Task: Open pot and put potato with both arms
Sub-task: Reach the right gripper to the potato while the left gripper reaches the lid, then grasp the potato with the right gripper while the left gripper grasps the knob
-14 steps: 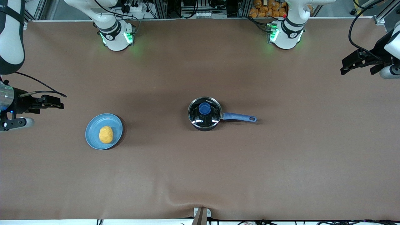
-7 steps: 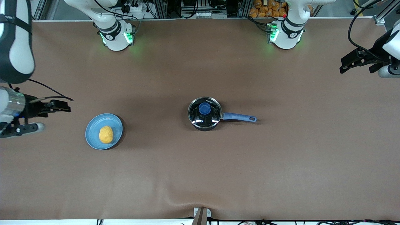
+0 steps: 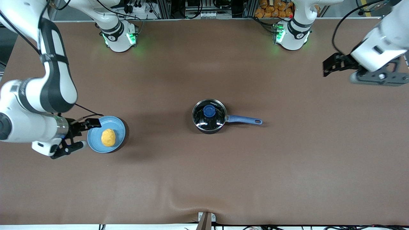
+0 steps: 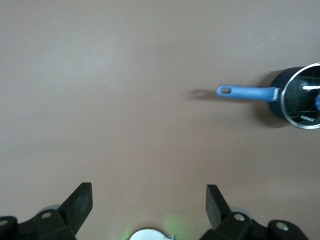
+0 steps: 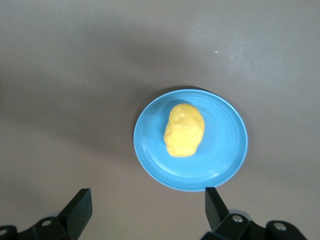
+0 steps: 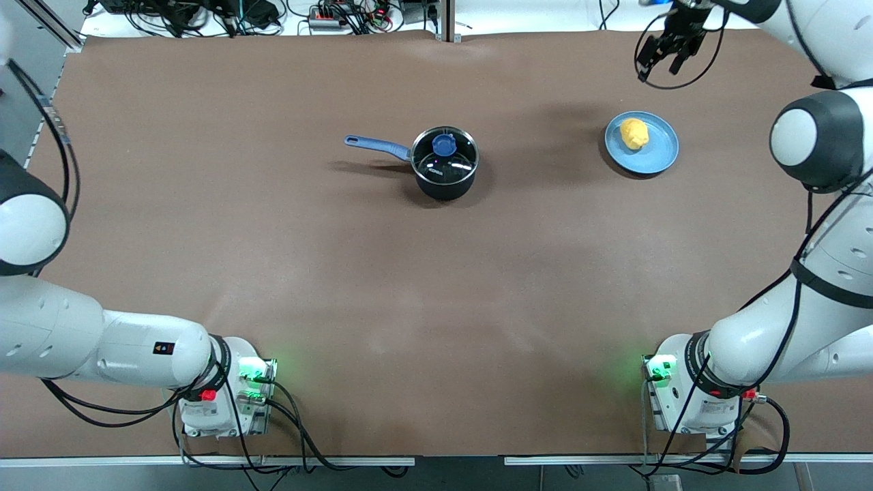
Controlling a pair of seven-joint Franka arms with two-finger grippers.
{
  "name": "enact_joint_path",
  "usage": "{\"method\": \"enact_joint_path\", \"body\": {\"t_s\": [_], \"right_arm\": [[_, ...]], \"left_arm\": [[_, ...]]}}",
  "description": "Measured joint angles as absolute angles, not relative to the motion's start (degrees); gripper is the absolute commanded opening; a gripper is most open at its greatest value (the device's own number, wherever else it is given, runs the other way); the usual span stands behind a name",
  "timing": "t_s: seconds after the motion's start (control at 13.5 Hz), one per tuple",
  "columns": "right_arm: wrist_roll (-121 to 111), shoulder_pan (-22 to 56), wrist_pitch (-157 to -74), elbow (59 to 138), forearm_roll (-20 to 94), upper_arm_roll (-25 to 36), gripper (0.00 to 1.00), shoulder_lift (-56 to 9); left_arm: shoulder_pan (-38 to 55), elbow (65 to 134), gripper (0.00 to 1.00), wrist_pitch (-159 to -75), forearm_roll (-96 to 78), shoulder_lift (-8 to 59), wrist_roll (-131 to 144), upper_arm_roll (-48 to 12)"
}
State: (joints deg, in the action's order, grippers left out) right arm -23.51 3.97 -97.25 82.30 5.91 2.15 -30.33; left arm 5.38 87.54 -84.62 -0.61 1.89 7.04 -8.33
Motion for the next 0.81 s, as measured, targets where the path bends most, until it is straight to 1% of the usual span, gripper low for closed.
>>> {"method": "enact_joint_path", "body": {"t_s": [0.15, 0.3, 0.44, 0.59, 0.81], "right_arm": [[-27.7, 3.8, -99.1, 82.4, 6.0, 2.3, 1.00, -33.7], [-29.1, 3.6, -102.7, 83.5, 6.4, 2.5, 1.00, -36.5], [-29.2, 3.4, -105.3, 85.2, 6.8, 2.6, 1.00, -38.1], [-28.7, 3.2, -105.8, 86.8, 8.3, 2.8, 1.00, -38.8], [-28.0, 2.2, -106.2, 88.2, 9.1, 2.8, 1.00, -39.9]], "left_arm": [[5.9, 87.6, 1.00, -86.1, -0.9, 4.7, 11.3, -12.0], [7.1, 87.7, 1.00, -88.6, -1.0, 7.3, 14.9, -14.7], [10.2, 87.7, 1.00, -91.4, -1.0, 9.7, 17.0, -15.6], [14.8, 87.2, 1.00, -95.0, -1.0, 12.9, 18.6, -15.7], [21.2, 82.8, 1.00, -98.7, -0.5, 20.2, 25.9, -15.5]]}}
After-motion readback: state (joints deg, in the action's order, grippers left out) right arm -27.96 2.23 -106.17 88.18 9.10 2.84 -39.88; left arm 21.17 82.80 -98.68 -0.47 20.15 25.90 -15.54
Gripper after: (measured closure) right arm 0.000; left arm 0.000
